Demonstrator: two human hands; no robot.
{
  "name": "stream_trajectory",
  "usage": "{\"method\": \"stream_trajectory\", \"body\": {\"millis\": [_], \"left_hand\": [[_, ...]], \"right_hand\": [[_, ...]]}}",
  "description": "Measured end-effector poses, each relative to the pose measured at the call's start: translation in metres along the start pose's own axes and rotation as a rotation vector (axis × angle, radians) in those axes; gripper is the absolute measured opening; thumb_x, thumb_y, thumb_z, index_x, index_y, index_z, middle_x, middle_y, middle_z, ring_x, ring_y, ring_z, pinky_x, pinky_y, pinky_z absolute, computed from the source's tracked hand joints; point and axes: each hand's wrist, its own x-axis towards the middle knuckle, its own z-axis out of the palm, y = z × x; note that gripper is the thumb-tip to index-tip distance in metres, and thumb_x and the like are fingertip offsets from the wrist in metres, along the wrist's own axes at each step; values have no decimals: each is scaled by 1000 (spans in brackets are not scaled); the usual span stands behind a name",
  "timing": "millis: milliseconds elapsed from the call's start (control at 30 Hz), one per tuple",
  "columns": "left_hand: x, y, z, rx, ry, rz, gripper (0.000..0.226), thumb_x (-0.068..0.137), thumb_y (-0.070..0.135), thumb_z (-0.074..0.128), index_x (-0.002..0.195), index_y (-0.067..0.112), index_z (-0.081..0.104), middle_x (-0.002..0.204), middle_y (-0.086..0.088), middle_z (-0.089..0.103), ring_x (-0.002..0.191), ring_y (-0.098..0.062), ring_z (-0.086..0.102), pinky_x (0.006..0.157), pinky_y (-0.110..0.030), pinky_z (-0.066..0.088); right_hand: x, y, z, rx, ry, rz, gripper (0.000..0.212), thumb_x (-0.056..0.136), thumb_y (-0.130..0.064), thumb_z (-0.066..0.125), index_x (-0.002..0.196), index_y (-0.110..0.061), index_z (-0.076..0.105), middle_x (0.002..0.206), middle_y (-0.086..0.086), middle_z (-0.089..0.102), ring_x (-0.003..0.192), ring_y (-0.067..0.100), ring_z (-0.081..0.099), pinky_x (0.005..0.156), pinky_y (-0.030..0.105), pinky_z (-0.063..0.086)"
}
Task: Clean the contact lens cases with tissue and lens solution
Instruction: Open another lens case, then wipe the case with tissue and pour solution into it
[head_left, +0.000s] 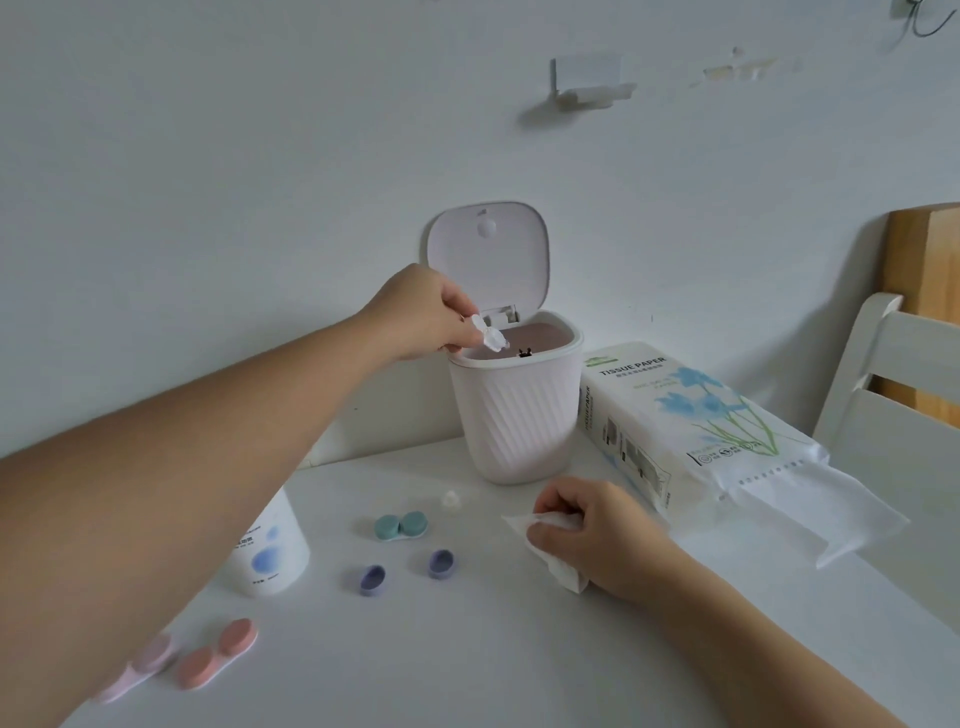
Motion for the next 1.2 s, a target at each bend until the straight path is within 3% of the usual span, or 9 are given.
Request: {"method": "stream_trajectory", "body": {"millis": [167, 267, 400, 500, 667, 867, 1067, 1200], "left_hand": [[13, 10, 4, 596, -107, 356, 19, 90, 34, 70, 108, 28, 72, 92, 10, 69, 85, -15, 61, 63, -26, 42], [17, 14, 7, 821, -190, 495, 14, 97, 33, 60, 106, 29, 70, 96, 5, 67, 88, -22, 62, 67, -32, 44], [20, 18, 6, 928, -210, 633, 17, 100, 24, 53, 106, 24, 68, 93, 5, 64, 91, -24, 62, 75, -40, 51], [20, 18, 2, 968, -162, 762, 14, 100, 20, 54, 104, 23, 67, 87, 5, 55, 91, -26, 59, 67, -35, 44], [12, 22, -2, 1054, -89, 894, 20, 102, 13, 50, 106, 21, 67, 96, 0, 63, 89, -25, 56, 70, -38, 47], [7, 24, -10, 1157, -98, 1002, 34, 91, -10, 47, 105, 14, 67, 89, -6, 60, 82, -29, 53, 66, -40, 48], [0, 27, -7, 1230, -141, 1024, 31, 95, -4, 46, 110, 16, 65, 94, -3, 60, 87, -27, 55, 72, -42, 50], [5, 31, -15, 1238, -44, 1061, 26, 92, -7, 52, 99, 13, 68, 86, -6, 60, 79, -29, 56, 68, -45, 51]], "right_hand": [[0, 1, 0, 20, 8, 9, 12, 81, -30, 72, 74, -29, 62, 64, -23, 60, 59, -5, 52, 56, 11, 42], [0, 1, 1, 22, 9, 5, 12, 80, -29, 72, 74, -28, 62, 63, -24, 59, 57, -6, 51, 56, 10, 41], [0, 0, 0, 5, 3, -5, 14, 80, -29, 72, 72, -30, 61, 66, -28, 60, 61, -8, 53, 55, 8, 40], [1, 1, 1, 3, 6, 5, 16, 80, -30, 72, 70, -33, 60, 66, -28, 60, 62, -8, 53, 56, 8, 41], [2, 0, 1, -10, 1, -2, 19, 80, -30, 72, 68, -36, 57, 66, -29, 60, 62, -9, 53, 59, 9, 42], [2, 1, 0, 6, 3, 6, 15, 80, -29, 72, 71, -30, 60, 65, -25, 60, 60, -6, 52, 58, 11, 42], [2, 1, 0, -2, -10, 2, 18, 80, -29, 73, 69, -33, 59, 65, -26, 59, 60, -6, 52, 57, 11, 41], [2, 3, 1, 9, -6, -5, 13, 79, -31, 72, 73, -31, 60, 67, -21, 61, 60, -3, 52, 58, 13, 42]]}}
